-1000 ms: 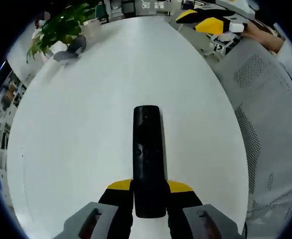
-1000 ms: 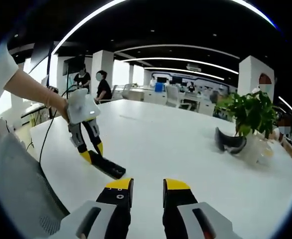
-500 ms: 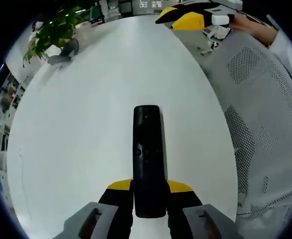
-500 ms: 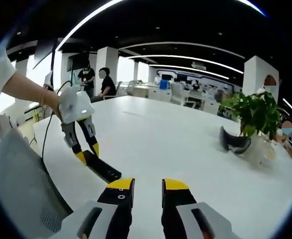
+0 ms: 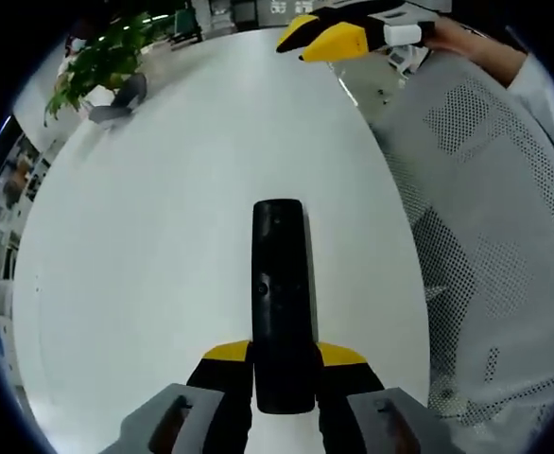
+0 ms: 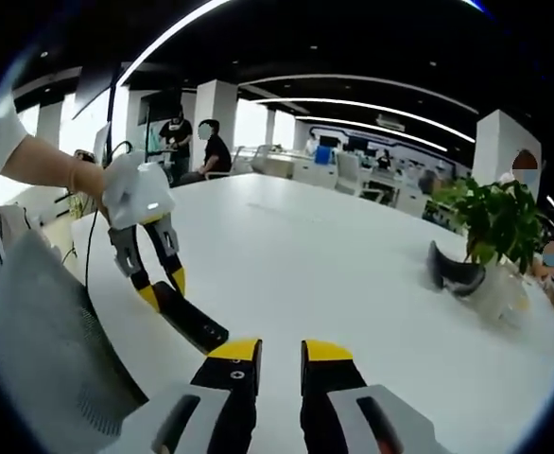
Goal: Press the specified remote control buttons in sequence, fully releasing each button before pressing the next.
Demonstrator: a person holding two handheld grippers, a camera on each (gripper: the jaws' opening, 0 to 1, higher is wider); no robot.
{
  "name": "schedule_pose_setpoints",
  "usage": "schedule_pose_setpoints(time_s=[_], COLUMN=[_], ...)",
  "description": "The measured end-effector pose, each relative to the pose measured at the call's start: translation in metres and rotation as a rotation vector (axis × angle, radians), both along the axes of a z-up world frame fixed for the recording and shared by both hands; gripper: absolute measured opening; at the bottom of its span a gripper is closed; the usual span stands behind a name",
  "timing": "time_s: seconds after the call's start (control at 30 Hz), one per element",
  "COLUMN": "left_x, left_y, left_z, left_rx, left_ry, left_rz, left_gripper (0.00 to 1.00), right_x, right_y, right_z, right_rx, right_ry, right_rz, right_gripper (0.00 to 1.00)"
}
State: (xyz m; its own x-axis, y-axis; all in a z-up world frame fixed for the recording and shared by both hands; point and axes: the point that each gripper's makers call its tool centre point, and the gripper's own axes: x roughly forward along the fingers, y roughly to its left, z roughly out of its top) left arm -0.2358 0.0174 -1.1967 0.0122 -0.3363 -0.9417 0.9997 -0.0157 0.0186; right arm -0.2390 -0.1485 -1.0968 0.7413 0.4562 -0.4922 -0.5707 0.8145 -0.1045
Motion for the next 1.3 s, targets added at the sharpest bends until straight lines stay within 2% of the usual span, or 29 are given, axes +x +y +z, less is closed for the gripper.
schedule_pose_setpoints(time_s=[0.13,0.23,0.33,0.43,0.57,0.6,0.8,0.87,0.97,1.17,1.3], left_x=[-0.001,-0.006,-0.012,-0.020,-0.023,-0.024,-0.024,-0.024,-0.024,-0.024,-0.024], left_y=[0.000,0.000,0.000,0.000,-0.001,-0.001,-0.001,-0.002,-0.002,-0.003,-0.003], left_z=[0.000,0.000,0.001,0.001,0.001,0.001,0.001,0.001,0.001,0.001,0.001], left_rx=[-0.004,0.004,0.001,-0.008,-0.027,-0.030,-0.047,-0.052,-0.051,-0.044,-0.044], left_ry=[-0.003,-0.006,-0.005,-0.003,-0.002,-0.001,-0.002,-0.003,-0.003,-0.004,0.001], left_rz=[0.037,0.061,0.069,0.048,0.048,0.048,0.025,0.016,0.009,-0.025,-0.026], left_gripper=[0.24,0.24,0.24,0.24,0.24,0.24,0.24,0.24,0.24,0.24,0.24], right_x=[-0.002,-0.008,-0.014,-0.015,-0.014,-0.015,-0.019,-0.018,-0.021,-0.018,-0.020], right_y=[0.006,0.022,0.037,0.058,0.069,0.072,0.077,0.080,0.080,0.083,0.083], right_z=[-0.003,-0.007,-0.012,-0.013,-0.021,-0.026,-0.053,-0.058,-0.072,-0.081,-0.084], right_rx=[-0.007,-0.082,-0.092,-0.107,-0.163,-0.173,-0.315,-0.341,-0.407,-0.490,-0.497], right_ry=[0.025,0.052,0.100,0.135,0.169,0.196,0.272,0.281,0.329,0.329,0.360], right_rz=[0.027,0.130,0.198,0.323,0.422,0.456,0.625,0.656,0.721,0.795,0.820], right_gripper=[0.12,0.10,0.05,0.01,0.00,0.00,0.00,0.00,0.00,0.00,0.00])
